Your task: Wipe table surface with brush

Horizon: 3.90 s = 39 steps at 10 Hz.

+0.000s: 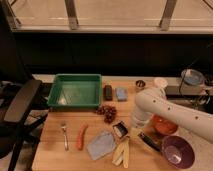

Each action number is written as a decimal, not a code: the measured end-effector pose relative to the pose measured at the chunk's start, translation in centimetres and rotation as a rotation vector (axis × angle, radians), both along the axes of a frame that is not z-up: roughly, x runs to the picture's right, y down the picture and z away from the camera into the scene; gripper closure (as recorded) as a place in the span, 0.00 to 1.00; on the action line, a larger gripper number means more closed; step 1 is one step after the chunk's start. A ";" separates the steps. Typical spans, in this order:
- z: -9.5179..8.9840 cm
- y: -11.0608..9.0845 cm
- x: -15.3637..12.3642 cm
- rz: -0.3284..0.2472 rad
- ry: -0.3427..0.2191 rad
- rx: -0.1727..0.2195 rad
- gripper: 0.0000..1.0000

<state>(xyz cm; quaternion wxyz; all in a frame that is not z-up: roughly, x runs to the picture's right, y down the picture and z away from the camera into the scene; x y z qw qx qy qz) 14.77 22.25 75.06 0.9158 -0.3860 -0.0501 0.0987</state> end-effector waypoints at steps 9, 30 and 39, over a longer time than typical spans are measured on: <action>3.0 -0.6 -6.5 -0.103 -0.041 0.001 1.00; 4.7 2.5 -1.9 -0.111 0.164 0.010 1.00; 7.8 -0.7 -2.3 -0.080 0.144 0.018 1.00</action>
